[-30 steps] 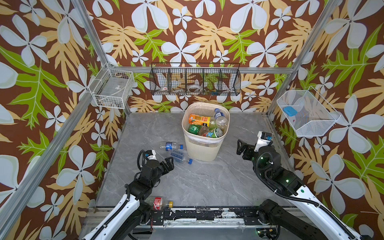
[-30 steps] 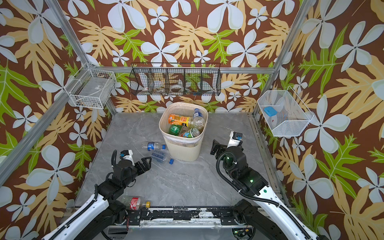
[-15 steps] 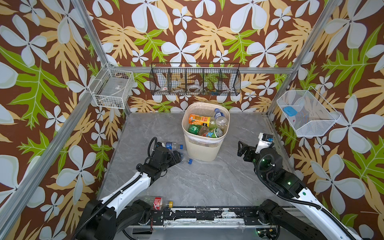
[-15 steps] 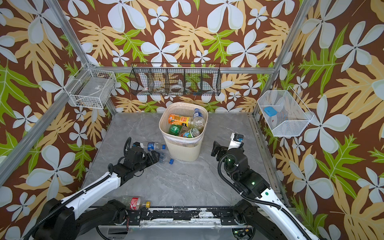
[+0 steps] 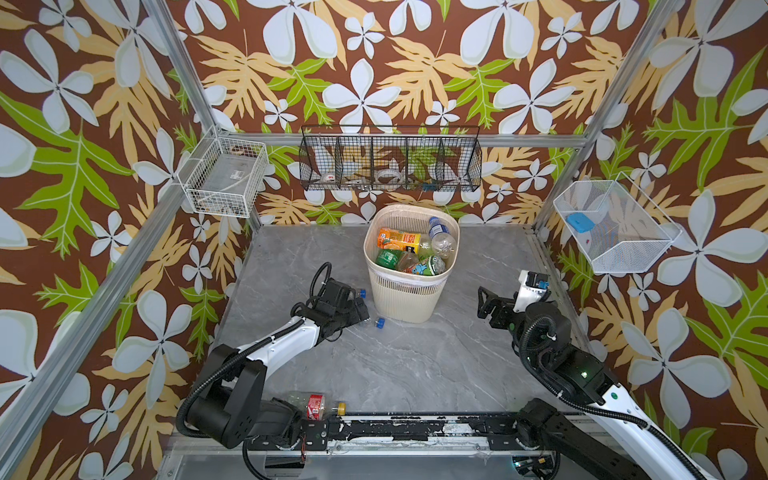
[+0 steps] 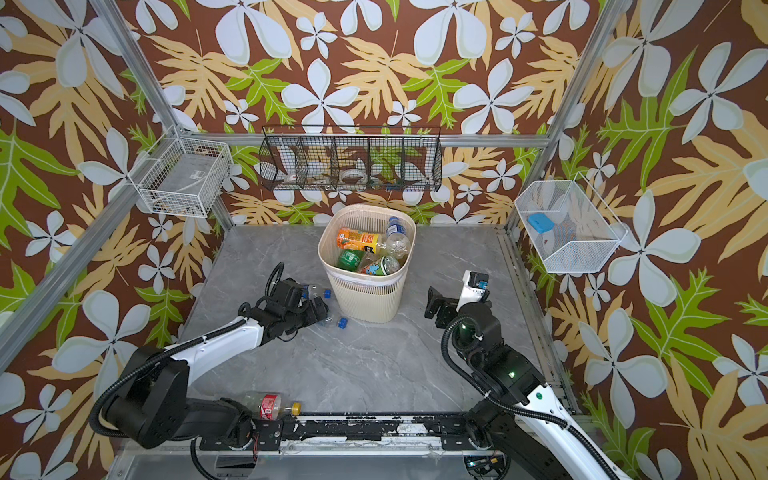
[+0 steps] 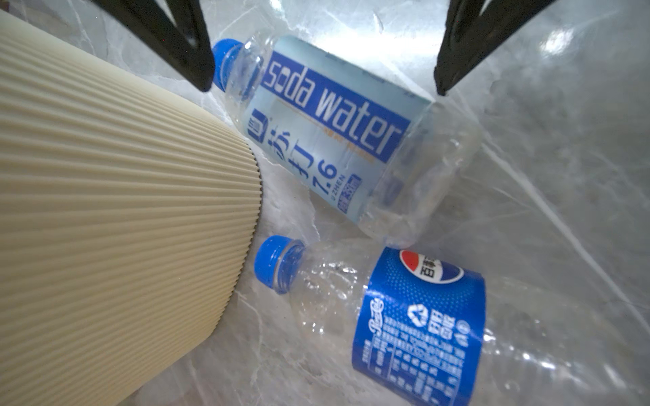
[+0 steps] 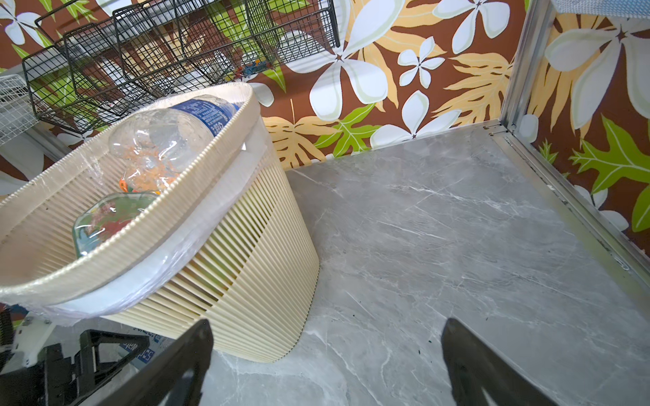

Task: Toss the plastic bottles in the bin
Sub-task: 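Withdraw the right gripper while the left gripper lowers onto the soda water bottle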

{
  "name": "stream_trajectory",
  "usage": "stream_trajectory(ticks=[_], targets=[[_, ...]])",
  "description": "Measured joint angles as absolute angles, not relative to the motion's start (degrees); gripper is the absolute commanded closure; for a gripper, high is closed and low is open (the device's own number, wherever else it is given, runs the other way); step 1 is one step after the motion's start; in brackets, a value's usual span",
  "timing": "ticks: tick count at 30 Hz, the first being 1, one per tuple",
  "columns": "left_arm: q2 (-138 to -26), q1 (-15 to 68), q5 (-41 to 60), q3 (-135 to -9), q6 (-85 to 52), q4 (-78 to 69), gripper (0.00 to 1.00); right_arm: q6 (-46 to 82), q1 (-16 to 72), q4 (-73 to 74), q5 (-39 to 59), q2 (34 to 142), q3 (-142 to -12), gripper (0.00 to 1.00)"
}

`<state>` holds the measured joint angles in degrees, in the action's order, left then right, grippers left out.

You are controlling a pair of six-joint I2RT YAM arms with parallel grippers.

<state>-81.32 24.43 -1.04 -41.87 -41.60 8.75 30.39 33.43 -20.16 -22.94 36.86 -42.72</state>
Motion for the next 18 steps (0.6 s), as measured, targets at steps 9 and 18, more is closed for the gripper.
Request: stream_trajectory(ticks=[9, 18], targets=[[-86.70, 23.75, 0.27, -43.79, -39.55, 7.01, 0.16, 29.69, 33.43, -20.56, -22.94, 35.90, -41.56, 0.00], [-87.94, 23.59, 0.86, -44.29, -37.80, 5.48, 0.09, 29.47, 33.43, -20.53, -22.94, 36.40, -41.28, 0.00]])
